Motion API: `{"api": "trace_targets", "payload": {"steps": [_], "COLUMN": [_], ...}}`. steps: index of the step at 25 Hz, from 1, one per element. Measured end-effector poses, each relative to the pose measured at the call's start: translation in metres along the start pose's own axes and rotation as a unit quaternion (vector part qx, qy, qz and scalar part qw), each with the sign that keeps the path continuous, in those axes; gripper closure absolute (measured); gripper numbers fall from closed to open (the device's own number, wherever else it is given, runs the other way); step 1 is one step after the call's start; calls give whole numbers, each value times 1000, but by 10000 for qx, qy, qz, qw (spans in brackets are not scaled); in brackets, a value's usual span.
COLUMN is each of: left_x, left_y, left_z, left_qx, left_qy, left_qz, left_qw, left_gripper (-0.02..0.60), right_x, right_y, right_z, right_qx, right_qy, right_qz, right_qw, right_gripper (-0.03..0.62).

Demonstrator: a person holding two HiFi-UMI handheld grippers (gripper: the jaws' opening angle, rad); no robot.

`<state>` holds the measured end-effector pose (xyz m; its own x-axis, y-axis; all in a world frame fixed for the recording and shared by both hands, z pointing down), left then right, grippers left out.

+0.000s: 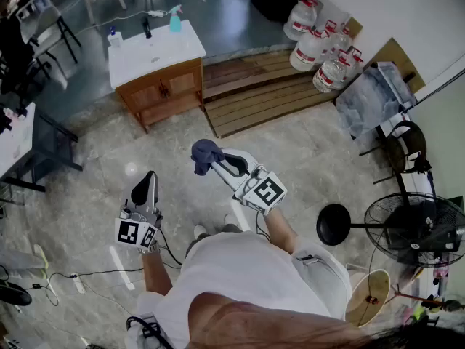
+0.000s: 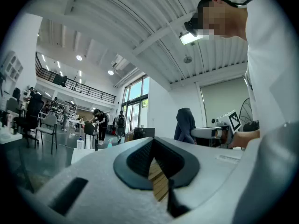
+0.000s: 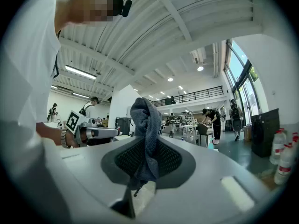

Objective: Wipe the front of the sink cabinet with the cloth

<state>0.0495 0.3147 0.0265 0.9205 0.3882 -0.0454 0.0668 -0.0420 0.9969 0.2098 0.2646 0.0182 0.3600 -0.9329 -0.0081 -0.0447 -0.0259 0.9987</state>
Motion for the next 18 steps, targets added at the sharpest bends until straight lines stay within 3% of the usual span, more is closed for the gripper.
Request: {"api": "trace_targets", "payload": {"steps": [18], "left_x": [4], "left_y": [4], "left_z": [3], "left_qx": [-41], "left_qy": [132], "left_qz": [-89], "left_qw": [9999], "left_gripper": [583], "right_x": [3], "right_y": [5], "right_z": [0], "right_qx": [-115], "right_qy": [73], "right_qz": [-82], "right_qw": [9999], "right_gripper": [533]}}
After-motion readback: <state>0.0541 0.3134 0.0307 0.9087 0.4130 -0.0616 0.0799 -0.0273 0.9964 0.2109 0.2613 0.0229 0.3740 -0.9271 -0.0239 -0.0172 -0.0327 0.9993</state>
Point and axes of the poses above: the fingertips, and each gripper's own axes: z forward along the fingers, x to its right, y out of its underside, the point moved 1 cm from there along -z, backward along the fingers, and after that the axes turned 3 degrees about -y, right-handed, at the moved point
